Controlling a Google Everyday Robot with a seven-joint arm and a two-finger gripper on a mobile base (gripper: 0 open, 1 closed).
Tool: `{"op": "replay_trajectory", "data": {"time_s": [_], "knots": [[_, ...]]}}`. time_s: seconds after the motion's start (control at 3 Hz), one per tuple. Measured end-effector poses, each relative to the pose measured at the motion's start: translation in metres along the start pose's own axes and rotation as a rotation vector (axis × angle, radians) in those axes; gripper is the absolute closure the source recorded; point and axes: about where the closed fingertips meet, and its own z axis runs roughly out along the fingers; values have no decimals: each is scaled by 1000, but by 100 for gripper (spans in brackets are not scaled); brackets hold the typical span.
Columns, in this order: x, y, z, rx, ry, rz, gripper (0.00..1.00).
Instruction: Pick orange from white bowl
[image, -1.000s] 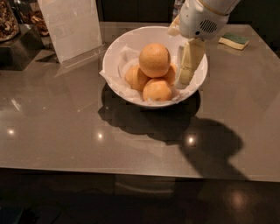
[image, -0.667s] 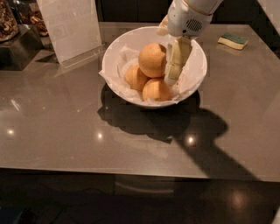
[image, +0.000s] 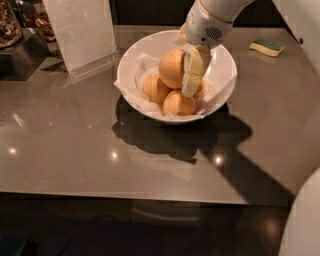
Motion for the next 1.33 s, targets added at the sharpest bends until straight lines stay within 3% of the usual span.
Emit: {"op": "replay_trajectory", "data": {"time_s": [0.67,1.33], "knots": [[4,-5,16,-18,-18,25,0],[4,-5,16,-18,-18,25,42]]}}
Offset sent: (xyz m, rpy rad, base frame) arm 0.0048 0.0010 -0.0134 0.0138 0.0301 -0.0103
